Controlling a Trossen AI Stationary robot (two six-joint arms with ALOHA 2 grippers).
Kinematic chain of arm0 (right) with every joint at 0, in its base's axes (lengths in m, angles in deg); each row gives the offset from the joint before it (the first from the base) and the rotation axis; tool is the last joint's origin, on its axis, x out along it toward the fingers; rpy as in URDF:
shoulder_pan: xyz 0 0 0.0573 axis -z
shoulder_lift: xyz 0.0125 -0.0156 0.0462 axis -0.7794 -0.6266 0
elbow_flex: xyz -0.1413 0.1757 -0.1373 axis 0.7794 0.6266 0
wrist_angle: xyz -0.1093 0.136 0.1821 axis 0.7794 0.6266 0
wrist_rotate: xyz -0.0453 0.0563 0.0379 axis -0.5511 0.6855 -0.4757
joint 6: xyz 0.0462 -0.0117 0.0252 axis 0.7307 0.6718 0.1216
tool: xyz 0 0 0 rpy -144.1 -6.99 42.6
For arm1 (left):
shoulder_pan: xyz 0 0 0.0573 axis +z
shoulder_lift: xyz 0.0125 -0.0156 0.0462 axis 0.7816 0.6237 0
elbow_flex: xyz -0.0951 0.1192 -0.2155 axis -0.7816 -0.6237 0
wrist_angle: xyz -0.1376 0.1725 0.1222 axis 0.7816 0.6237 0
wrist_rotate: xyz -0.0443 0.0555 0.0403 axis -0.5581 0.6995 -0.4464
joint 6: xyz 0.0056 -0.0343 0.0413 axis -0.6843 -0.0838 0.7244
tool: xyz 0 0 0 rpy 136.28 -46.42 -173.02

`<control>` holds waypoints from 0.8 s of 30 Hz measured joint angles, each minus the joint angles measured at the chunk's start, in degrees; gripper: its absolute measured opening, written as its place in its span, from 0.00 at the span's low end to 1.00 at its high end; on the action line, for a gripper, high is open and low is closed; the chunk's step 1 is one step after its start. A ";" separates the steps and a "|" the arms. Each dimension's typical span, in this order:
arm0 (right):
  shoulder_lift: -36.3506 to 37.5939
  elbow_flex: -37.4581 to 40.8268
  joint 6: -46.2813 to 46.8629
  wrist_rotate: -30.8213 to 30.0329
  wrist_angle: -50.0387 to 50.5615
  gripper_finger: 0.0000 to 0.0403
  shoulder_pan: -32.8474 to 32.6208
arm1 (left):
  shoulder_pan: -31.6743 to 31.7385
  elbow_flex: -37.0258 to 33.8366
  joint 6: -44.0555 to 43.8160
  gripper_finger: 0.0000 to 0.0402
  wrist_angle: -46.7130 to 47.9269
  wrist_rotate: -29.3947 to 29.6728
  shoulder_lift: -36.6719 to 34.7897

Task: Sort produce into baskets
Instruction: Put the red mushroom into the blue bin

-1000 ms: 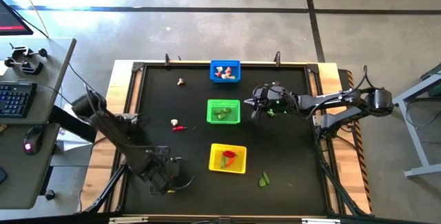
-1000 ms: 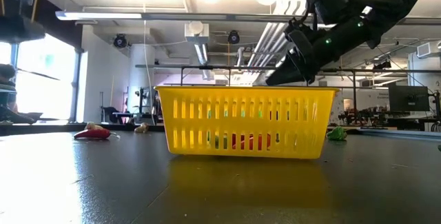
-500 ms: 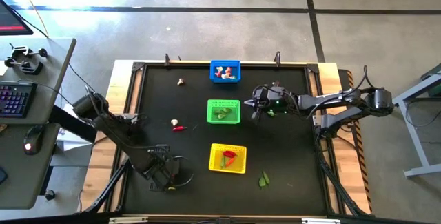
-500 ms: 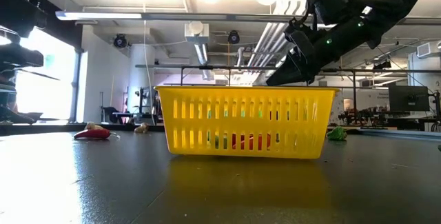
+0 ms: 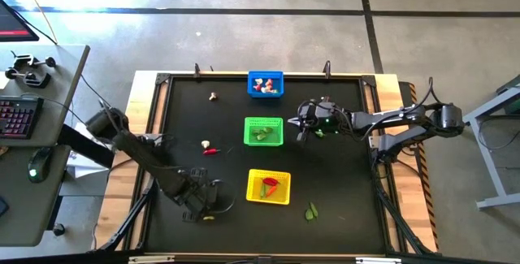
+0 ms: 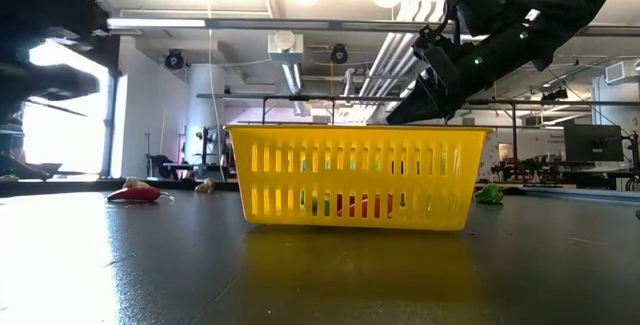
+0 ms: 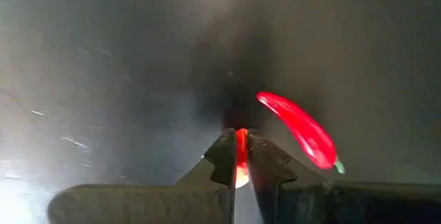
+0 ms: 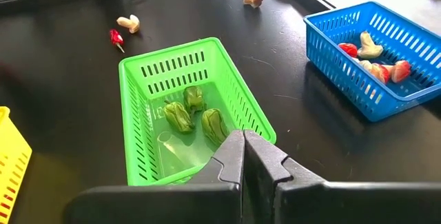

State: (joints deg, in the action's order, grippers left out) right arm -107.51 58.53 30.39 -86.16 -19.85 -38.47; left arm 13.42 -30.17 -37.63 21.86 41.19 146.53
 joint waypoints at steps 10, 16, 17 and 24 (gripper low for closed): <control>0.00 0.00 -0.02 0.00 0.00 0.00 -0.01 | 15.68 0.02 9.39 0.00 -1.33 5.04 -9.32; 0.00 0.00 -0.04 -0.01 0.00 0.00 0.00 | 31.30 0.19 20.65 0.00 -13.82 5.80 -11.32; 0.00 0.00 -0.03 -0.01 0.00 0.00 -0.01 | 34.08 0.26 22.58 0.00 -16.02 5.66 -11.19; 0.00 0.00 0.05 -0.01 -0.02 0.00 -0.02 | 52.97 0.26 33.97 0.00 -33.93 0.97 -8.05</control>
State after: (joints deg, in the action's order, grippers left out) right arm -107.51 58.53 30.44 -86.17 -19.87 -38.49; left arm 66.39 -29.91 -3.66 -12.07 42.15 138.47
